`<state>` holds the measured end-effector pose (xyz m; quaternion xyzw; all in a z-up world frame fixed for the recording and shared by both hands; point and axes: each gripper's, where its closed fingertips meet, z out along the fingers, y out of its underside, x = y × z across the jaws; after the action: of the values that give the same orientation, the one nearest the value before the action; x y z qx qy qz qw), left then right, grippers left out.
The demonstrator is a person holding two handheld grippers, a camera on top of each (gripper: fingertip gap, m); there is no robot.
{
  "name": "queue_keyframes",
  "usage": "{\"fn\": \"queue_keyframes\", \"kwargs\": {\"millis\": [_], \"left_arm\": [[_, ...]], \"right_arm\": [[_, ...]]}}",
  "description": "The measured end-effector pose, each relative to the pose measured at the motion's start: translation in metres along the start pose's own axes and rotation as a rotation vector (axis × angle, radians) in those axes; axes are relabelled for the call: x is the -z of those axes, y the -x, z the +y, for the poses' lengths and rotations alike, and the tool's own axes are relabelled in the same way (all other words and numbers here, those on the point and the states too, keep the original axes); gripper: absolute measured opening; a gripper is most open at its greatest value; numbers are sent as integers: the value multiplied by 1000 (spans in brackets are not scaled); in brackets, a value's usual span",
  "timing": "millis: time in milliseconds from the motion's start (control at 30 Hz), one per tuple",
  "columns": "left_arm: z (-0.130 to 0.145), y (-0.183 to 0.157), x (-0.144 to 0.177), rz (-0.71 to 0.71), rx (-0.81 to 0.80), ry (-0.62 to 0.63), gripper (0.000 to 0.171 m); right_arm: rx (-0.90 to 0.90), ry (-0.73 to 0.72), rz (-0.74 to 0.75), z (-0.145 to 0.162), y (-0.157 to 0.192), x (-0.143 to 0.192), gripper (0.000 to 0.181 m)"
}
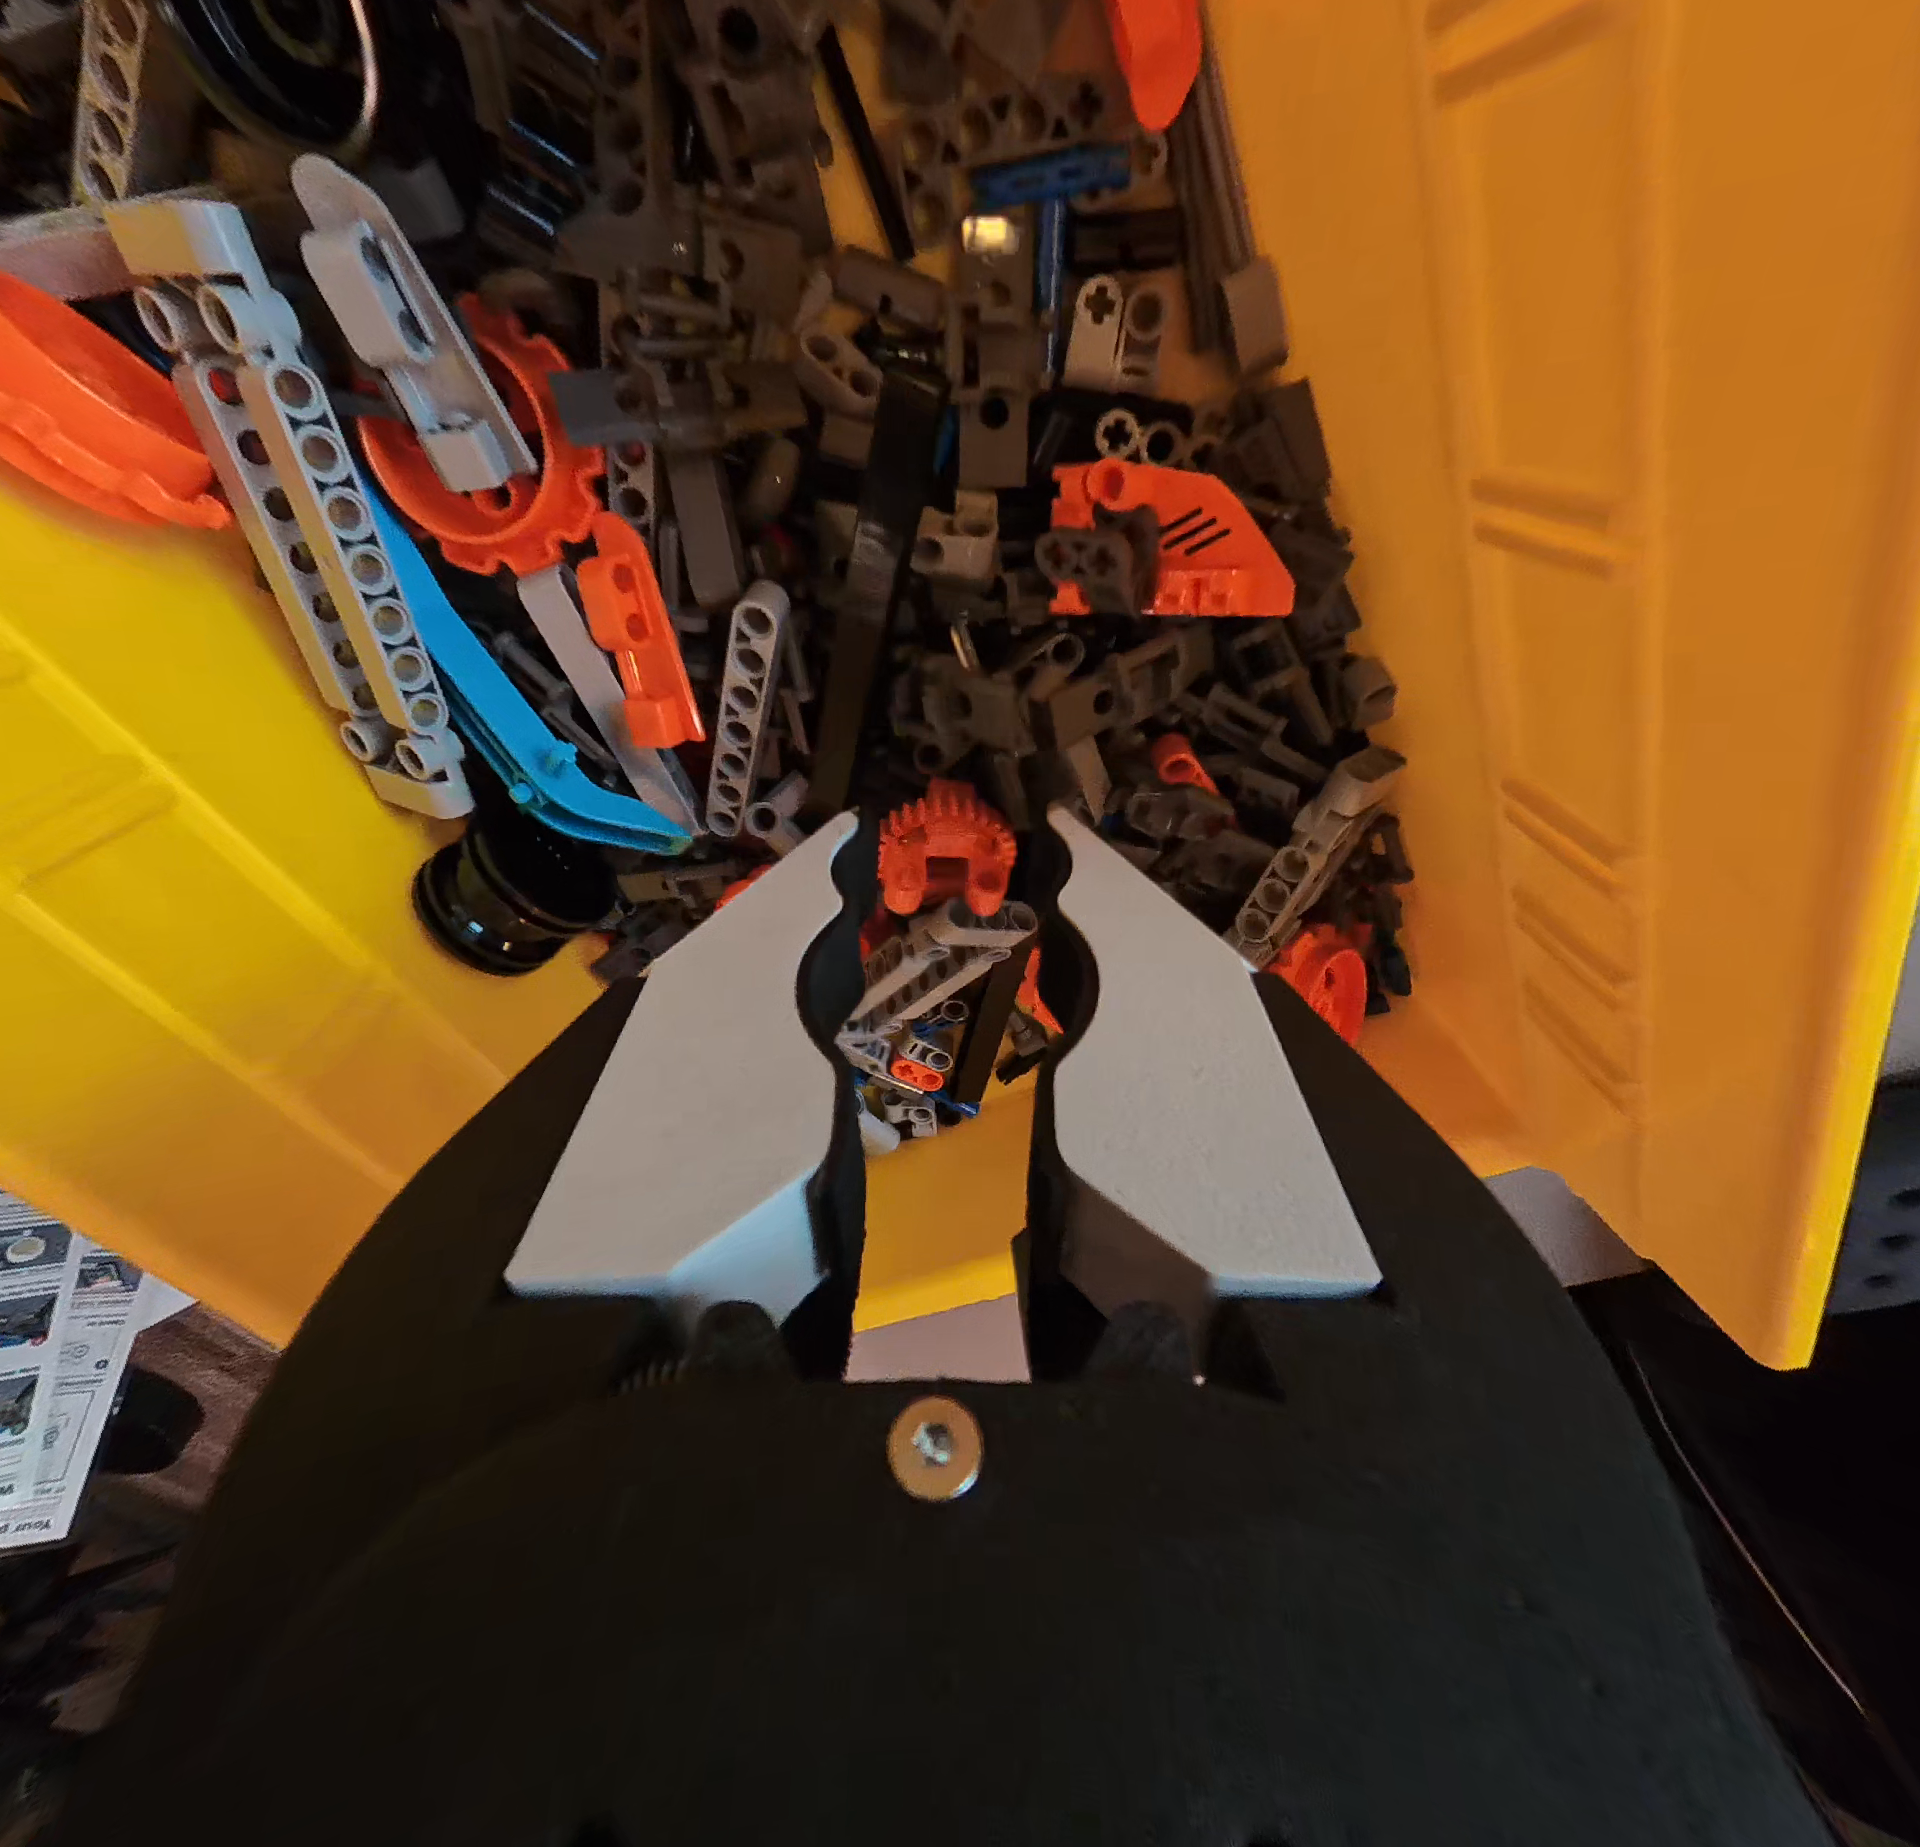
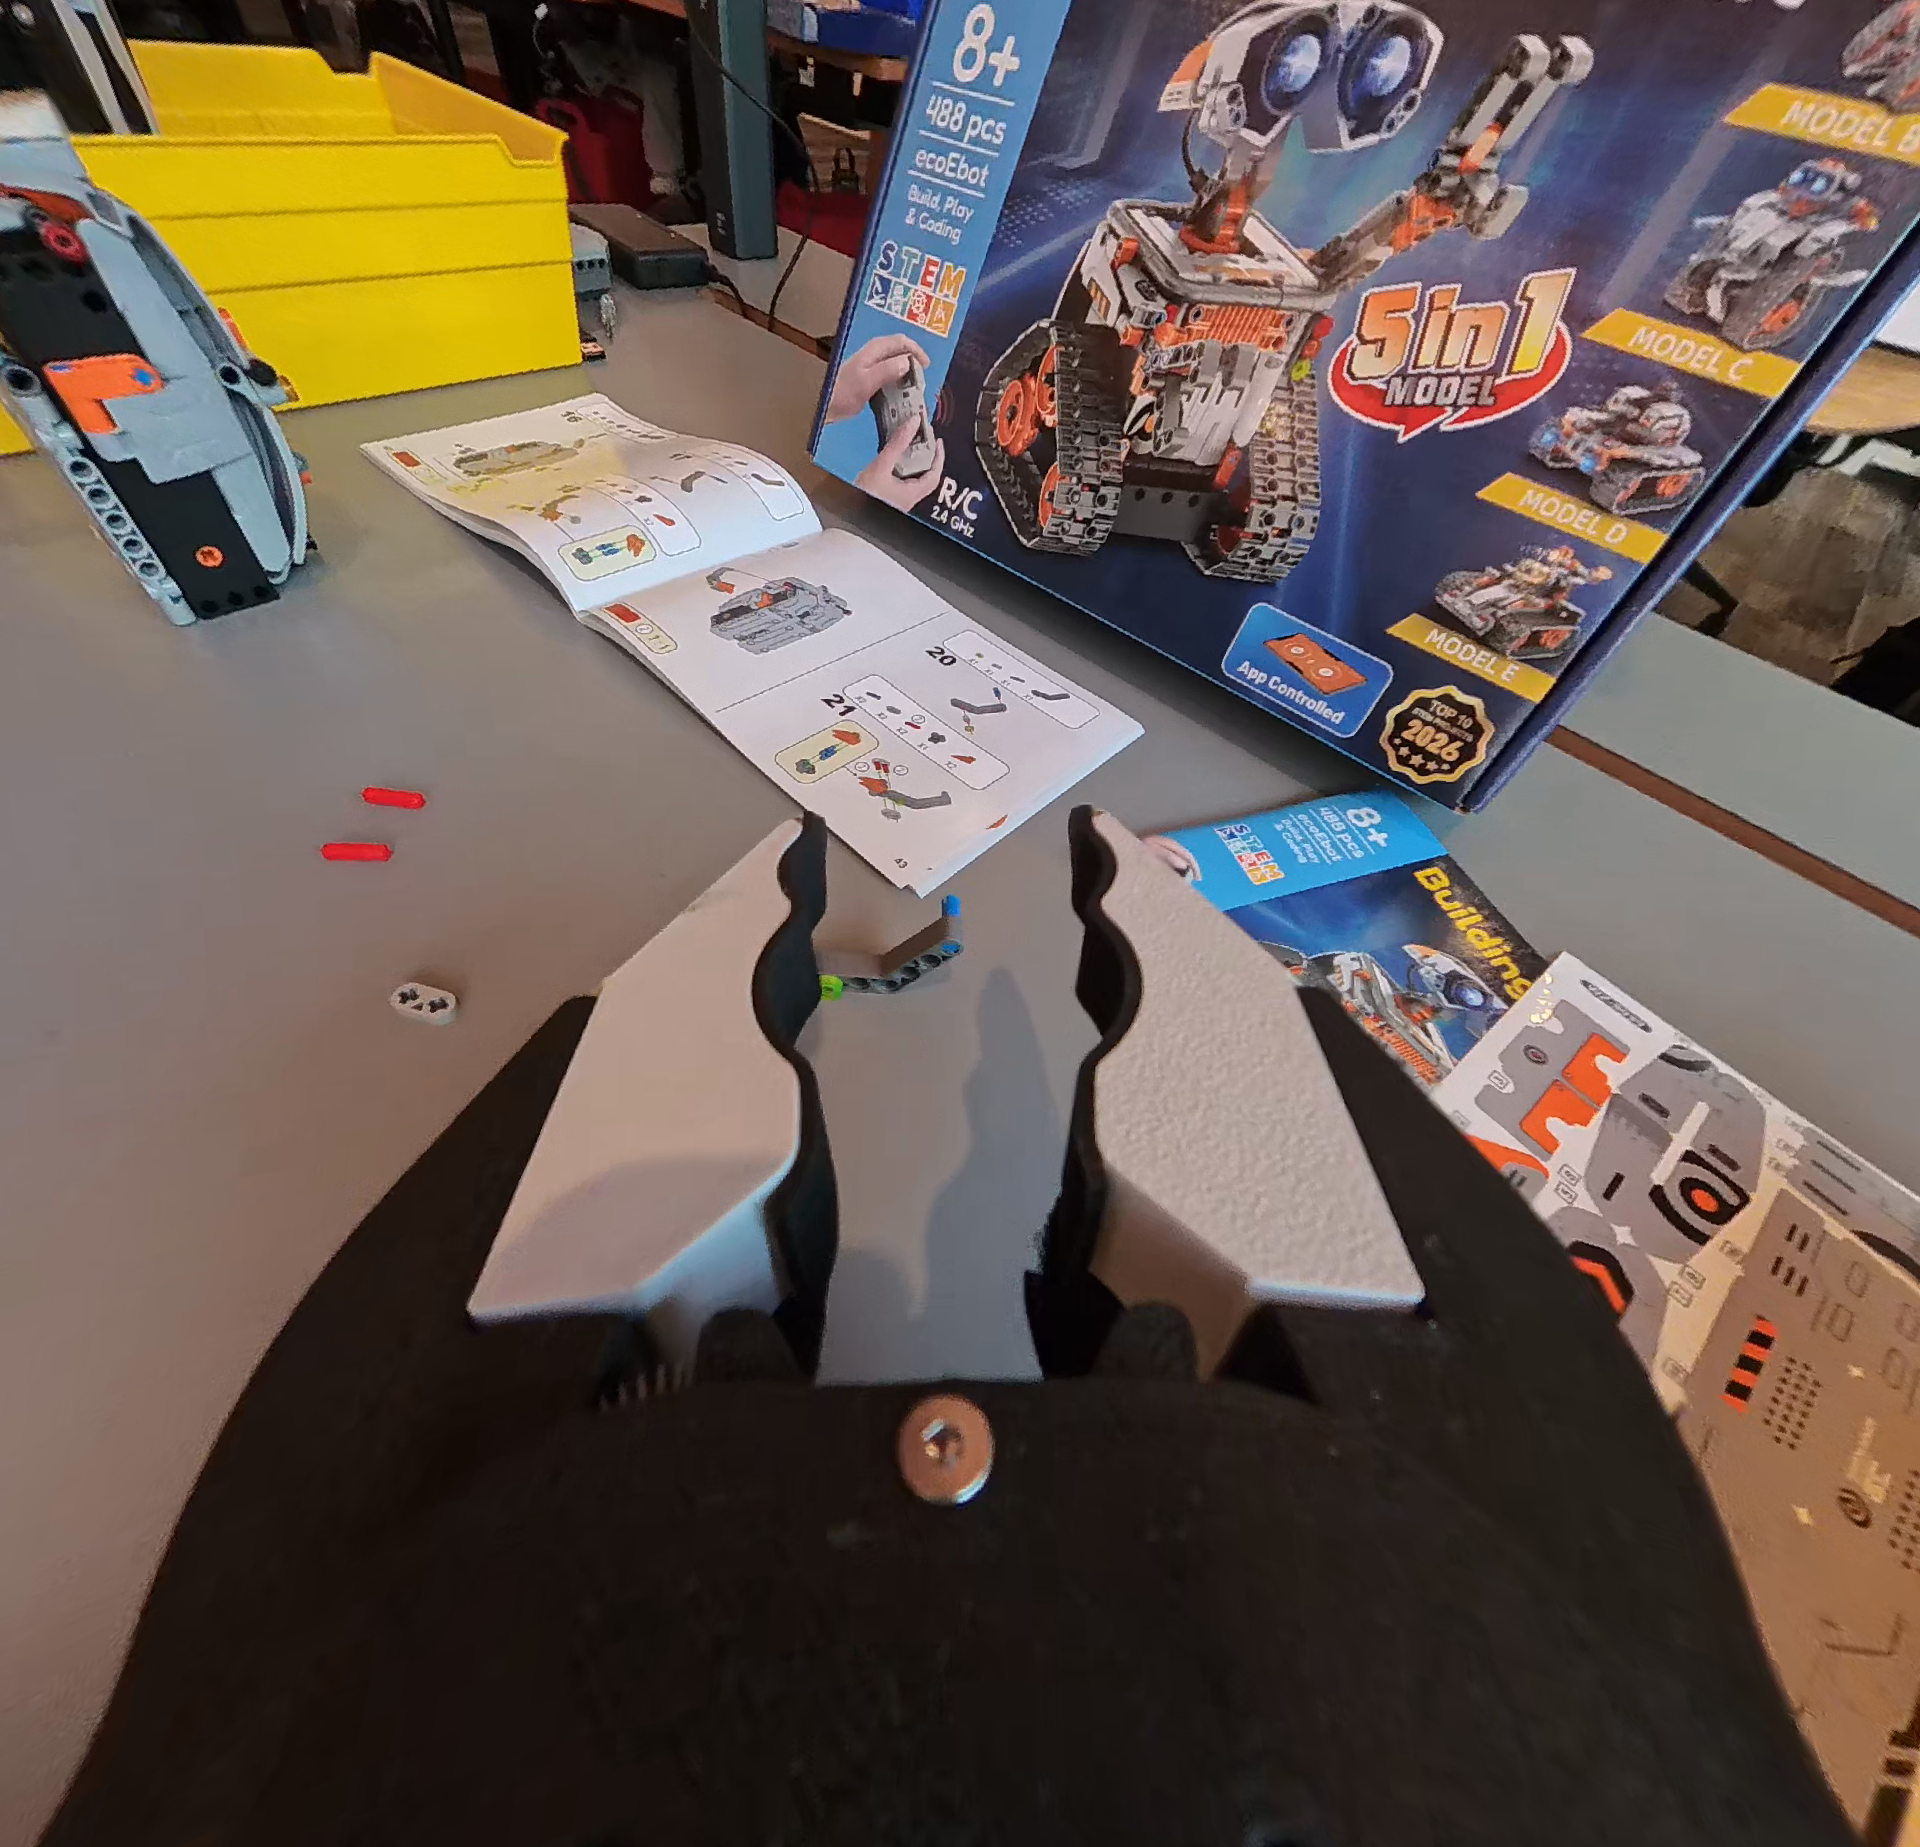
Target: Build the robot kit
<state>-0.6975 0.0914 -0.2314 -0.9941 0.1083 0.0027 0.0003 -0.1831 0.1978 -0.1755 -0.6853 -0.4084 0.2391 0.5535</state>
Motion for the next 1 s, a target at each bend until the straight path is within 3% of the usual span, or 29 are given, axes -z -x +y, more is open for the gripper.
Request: {"fn": "queue_keyframes", "kwargs": {"millis": [267, 667, 867, 1000], "left_arm": [[11, 8, 10, -28, 12, -41, 23], [5, 8, 23, 26, 84, -128, 27], [-26, 6, 49, 60, 92, -299, 29], [-47, 5, 54, 105, 100, -373, 42]], "right_arm": [[41, 2, -5, -3, 8, 4, 48], [86, 35, -55, -2, 24, 1, 48], [53, 29, -69, 0, 26, -1, 48], [30, 28, -61, 3, 25, 0, 48]]}}
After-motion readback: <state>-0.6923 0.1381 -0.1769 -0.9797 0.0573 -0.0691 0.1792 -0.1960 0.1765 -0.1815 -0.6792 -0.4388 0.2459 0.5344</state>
